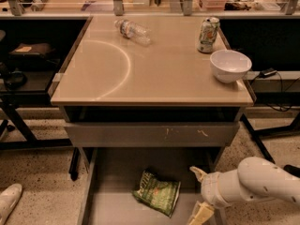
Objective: Pick green jalapeno chip bag from middle drawer and place on counter
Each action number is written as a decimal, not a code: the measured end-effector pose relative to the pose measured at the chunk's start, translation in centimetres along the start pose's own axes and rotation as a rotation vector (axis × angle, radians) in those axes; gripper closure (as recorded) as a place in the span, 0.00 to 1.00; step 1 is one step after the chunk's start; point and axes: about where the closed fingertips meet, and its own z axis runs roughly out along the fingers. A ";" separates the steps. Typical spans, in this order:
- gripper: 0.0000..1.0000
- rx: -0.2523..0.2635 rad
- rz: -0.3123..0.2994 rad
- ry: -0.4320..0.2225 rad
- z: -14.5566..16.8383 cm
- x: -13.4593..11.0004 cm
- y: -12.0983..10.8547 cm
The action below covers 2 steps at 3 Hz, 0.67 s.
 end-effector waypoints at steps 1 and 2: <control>0.00 0.064 0.011 -0.066 5.5 2.7 -1.9; 0.00 0.083 0.014 -0.124 9.4 4.6 -3.0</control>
Offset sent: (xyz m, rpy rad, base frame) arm 0.0535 0.0190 -0.1586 0.1794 -0.1209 -0.0840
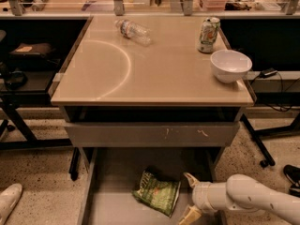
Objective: Pick green jalapeno chip bag from middle drawer and place on counter
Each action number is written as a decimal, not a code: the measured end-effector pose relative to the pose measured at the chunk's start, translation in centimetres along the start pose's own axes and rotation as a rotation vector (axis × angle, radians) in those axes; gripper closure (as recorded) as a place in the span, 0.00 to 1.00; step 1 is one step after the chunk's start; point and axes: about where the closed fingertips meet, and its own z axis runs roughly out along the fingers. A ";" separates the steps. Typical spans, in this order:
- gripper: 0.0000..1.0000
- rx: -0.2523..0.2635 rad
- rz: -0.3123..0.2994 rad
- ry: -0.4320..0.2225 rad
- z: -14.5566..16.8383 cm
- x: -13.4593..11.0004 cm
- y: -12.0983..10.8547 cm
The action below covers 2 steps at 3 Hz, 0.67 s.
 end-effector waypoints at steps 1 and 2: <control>0.00 -0.012 0.007 -0.063 4.0 1.0 -0.2; 0.00 -0.022 0.002 -0.093 7.0 1.1 -0.2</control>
Offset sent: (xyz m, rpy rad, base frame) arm 0.0301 0.0640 -0.0861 0.1194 -0.0255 0.0334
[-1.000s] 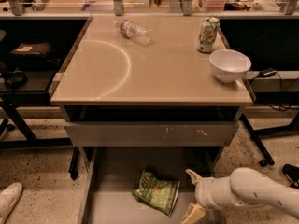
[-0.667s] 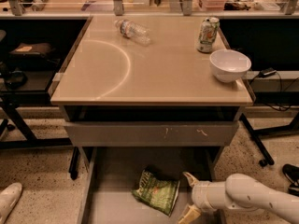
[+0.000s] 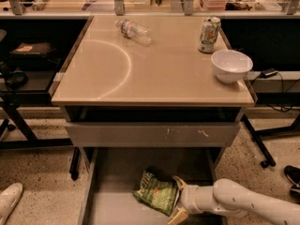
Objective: Pick green jalapeno chip bag from middle drawer and place on counter
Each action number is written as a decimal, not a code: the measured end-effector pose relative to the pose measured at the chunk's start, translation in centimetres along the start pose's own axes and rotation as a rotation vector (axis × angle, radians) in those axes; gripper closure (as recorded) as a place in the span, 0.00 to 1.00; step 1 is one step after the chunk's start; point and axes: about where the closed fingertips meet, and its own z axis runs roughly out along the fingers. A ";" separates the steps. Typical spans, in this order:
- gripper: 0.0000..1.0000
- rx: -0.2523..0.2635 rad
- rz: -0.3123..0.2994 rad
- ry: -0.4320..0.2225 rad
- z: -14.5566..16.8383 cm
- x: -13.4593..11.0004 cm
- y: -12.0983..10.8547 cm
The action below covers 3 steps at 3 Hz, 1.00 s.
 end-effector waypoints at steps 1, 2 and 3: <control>0.00 0.001 0.006 -0.002 2.5 0.6 -0.2; 0.20 0.001 0.007 -0.003 2.6 0.6 -0.2; 0.43 0.000 0.007 -0.003 2.6 0.6 -0.2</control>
Offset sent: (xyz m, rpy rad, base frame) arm 0.0064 0.0123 -0.0177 0.0028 0.0027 -0.0040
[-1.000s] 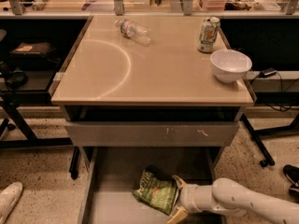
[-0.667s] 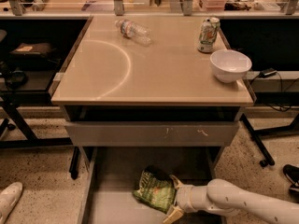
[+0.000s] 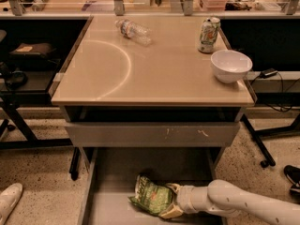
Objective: Pick green jalapeno chip bag from middle drawer and place on counter
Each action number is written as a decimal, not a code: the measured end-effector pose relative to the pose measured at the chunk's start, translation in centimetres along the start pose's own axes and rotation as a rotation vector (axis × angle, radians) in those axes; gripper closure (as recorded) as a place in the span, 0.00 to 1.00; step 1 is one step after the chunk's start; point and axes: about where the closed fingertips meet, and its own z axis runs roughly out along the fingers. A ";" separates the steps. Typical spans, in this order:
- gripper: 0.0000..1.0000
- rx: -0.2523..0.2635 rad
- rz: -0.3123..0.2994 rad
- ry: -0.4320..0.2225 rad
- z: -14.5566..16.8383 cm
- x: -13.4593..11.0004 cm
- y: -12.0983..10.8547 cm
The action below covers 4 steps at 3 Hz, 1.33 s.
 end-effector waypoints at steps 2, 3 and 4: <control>0.88 0.000 0.000 0.000 0.0 0.0 0.0; 1.00 0.000 0.000 0.000 0.0 0.0 0.0; 1.00 -0.021 -0.005 0.016 -0.8 -0.9 0.5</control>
Offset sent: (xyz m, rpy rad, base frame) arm 0.0000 0.0000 0.0000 0.0000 0.0000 0.0000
